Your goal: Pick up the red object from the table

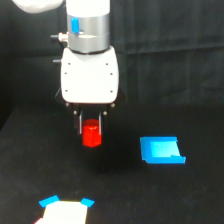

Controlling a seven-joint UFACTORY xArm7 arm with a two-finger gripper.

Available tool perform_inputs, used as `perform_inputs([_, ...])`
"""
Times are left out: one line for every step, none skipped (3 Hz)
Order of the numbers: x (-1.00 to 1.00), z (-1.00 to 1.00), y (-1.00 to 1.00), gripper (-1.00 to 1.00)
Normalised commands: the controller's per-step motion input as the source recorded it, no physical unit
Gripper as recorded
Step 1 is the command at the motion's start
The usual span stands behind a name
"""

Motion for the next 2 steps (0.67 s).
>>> perform_inputs([0.29,1.00,-0.17,-1.00])
perform_inputs([0.45,0.11,-0.02,-1.00])
